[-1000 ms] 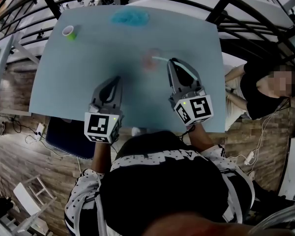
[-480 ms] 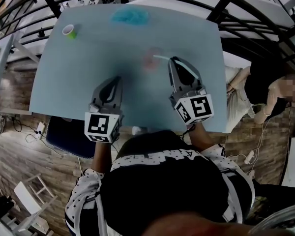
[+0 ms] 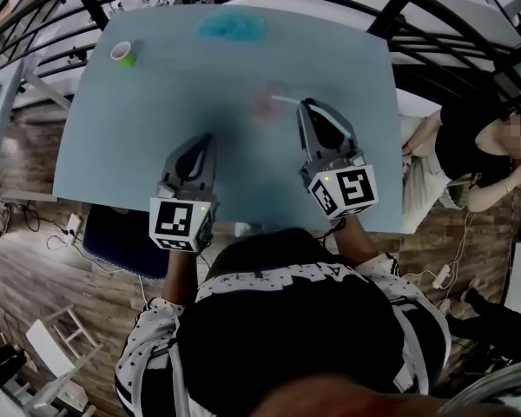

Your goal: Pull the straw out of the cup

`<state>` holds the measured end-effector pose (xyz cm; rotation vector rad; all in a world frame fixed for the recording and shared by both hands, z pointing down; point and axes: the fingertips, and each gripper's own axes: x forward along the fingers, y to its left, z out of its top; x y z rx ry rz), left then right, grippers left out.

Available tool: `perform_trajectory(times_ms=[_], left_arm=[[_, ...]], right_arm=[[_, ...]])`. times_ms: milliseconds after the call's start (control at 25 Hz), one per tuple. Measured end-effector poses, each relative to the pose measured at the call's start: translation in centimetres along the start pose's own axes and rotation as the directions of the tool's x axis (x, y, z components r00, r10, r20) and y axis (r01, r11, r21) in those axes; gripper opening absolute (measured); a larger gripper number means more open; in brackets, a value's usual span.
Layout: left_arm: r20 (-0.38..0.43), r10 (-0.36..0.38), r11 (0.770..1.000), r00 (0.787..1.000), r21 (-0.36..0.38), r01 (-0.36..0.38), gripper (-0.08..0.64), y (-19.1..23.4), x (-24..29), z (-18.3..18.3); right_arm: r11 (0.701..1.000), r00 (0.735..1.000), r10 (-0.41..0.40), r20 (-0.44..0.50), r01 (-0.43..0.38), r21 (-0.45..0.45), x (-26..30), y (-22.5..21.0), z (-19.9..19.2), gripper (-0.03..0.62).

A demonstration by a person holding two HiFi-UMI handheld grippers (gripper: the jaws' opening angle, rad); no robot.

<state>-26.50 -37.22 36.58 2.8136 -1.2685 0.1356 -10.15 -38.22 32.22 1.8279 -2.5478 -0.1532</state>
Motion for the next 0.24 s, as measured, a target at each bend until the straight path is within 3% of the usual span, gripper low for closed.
perform_trajectory(times_ms=[240], left_arm=[[-0.005,0.003,1.0,1.0,0.001,-0.003,0.014,0.36,0.23,-0.08]], right_arm=[[1.0,1.0,-0.004,-0.011,0.004,0.01,0.4,-0.1,-0.03,0.043]])
